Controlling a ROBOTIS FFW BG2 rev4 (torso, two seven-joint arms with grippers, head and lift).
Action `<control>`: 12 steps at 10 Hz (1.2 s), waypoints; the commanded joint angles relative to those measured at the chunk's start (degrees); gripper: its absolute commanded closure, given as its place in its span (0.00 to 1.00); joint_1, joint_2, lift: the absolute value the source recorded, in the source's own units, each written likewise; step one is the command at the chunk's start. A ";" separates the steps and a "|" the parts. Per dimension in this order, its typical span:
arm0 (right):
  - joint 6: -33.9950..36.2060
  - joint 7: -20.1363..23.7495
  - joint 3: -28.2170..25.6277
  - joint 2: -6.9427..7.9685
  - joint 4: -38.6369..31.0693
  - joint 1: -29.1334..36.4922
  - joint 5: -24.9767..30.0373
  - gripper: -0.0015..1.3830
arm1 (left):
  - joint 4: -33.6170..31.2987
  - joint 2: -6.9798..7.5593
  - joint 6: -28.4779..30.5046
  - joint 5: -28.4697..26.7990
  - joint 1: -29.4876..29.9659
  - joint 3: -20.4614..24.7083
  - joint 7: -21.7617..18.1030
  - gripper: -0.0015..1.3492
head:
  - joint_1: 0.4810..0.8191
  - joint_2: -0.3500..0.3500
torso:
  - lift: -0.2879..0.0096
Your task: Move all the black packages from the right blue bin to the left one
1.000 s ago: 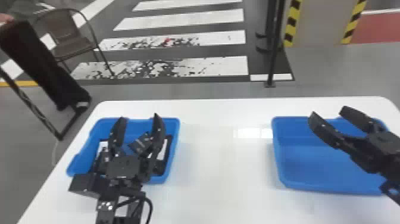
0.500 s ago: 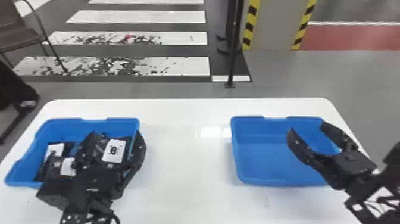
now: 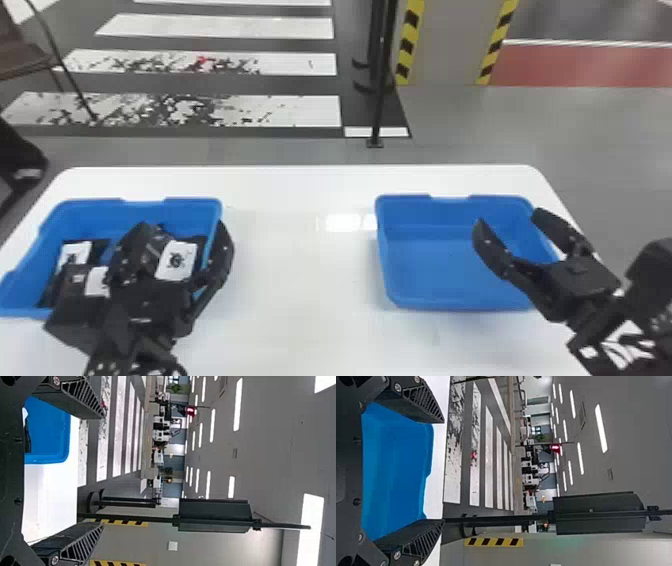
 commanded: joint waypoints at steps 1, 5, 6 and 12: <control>0.00 -0.74 0.11 0.09 -0.89 0.55 0.60 0.11 | -0.35 0.00 0.21 0.07 0.13 -0.11 0.09 0.06 | 0.63 0.45 | 0.45; 0.00 -1.18 0.22 0.09 -1.03 0.69 0.60 0.11 | -0.63 0.09 0.50 0.76 0.13 -0.34 0.09 0.06 | 0.63 0.45 | 0.45; 0.00 -1.09 0.22 0.09 -1.03 0.69 0.60 0.11 | -0.63 0.09 0.35 1.10 0.13 -0.34 0.09 0.06 | 0.63 0.45 | 0.45; 0.00 -1.18 0.22 0.09 -1.31 0.69 0.60 0.11 | -0.63 0.18 0.21 1.67 0.27 -0.45 0.09 0.06 | 0.63 0.45 | 0.45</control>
